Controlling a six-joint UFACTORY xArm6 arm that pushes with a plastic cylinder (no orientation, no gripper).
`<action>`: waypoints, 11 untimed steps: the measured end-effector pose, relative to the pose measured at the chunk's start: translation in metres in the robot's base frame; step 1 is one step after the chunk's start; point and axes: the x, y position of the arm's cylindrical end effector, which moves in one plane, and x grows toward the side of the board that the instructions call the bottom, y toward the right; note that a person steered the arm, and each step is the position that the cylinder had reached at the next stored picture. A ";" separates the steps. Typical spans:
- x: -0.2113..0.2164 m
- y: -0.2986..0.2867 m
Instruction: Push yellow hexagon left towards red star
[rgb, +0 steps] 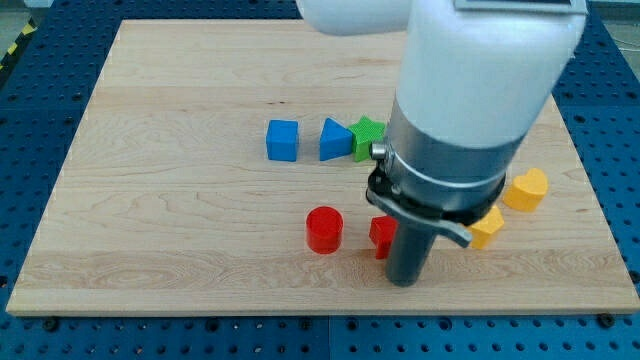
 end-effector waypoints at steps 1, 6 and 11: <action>-0.008 -0.002; -0.015 0.206; -0.050 0.093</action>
